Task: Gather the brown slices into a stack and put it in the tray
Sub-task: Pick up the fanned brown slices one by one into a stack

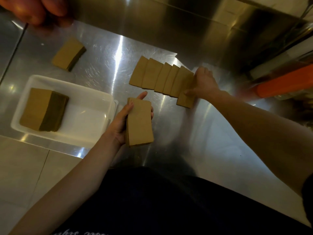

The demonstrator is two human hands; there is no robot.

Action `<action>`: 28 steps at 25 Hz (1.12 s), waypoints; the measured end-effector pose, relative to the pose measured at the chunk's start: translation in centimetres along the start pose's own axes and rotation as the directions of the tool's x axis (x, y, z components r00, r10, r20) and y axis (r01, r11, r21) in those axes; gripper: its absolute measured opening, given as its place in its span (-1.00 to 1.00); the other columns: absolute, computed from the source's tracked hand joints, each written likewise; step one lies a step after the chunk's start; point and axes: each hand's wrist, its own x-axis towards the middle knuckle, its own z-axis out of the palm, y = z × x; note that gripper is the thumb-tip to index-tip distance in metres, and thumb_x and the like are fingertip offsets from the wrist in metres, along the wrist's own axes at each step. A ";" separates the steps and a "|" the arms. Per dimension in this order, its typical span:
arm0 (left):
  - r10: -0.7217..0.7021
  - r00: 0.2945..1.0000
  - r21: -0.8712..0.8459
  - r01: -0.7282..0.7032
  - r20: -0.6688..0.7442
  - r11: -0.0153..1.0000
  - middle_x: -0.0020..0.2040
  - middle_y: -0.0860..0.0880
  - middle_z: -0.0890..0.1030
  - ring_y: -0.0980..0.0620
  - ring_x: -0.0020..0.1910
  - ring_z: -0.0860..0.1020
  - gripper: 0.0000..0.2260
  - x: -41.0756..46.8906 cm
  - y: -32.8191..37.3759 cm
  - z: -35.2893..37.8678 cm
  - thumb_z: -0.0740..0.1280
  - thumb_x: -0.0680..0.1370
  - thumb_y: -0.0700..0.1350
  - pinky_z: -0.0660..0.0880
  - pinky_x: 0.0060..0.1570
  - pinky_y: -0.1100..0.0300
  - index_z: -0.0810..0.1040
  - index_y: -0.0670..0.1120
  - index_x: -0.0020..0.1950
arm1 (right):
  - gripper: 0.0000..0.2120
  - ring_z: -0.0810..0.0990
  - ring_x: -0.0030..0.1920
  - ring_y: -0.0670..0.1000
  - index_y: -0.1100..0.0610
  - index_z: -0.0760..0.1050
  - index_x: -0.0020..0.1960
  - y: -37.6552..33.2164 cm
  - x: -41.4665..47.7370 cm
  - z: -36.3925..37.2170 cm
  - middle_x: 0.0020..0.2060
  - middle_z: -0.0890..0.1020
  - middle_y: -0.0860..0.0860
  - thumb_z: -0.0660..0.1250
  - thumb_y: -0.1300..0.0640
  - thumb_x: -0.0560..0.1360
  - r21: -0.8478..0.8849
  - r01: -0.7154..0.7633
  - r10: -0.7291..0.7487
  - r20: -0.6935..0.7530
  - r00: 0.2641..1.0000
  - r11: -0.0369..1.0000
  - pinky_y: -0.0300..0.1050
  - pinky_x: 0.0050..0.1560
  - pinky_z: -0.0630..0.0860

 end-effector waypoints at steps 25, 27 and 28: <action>0.038 0.996 0.049 -0.035 -0.078 0.998 0.08 -0.15 0.62 -0.03 -0.05 0.65 -0.10 -0.9 -0.4 -0.3 0.63 0.23 0.14 0.62 -0.05 0.03 0.36 0.07 0.51 | -0.61 0.50 0.03 0.02 0.00 0.26 0.19 -0.4 -4.5 -0.9 0.07 0.46 -0.02 0.41 0.05 0.49 0.505 0.010 -0.079 0.115 0.990 0.863 -0.15 -0.08 0.48; 0.034 0.996 0.049 -0.029 -0.084 0.998 0.07 -0.15 0.62 -0.03 -0.06 0.65 -0.07 -0.9 -0.5 -0.3 0.64 0.21 0.14 0.62 -0.06 0.04 0.36 0.06 0.51 | -0.65 0.54 0.01 0.00 -0.03 0.28 0.19 -0.5 -6.3 -1.7 0.02 0.48 -0.08 0.38 0.10 0.51 0.582 -0.007 -0.093 0.141 0.986 0.813 -0.17 -0.12 0.53; 0.033 0.996 0.046 -0.029 -0.081 0.999 0.07 -0.15 0.62 -0.03 -0.06 0.65 -0.07 -0.9 -0.6 -0.2 0.64 0.20 0.15 0.62 -0.07 0.05 0.35 0.06 0.51 | -0.66 0.54 -0.01 -0.01 -0.03 0.28 0.19 -0.6 -7.2 -2.2 0.00 0.48 -0.12 0.37 0.12 0.52 0.604 -0.004 -0.104 0.143 0.984 0.797 -0.21 -0.17 0.53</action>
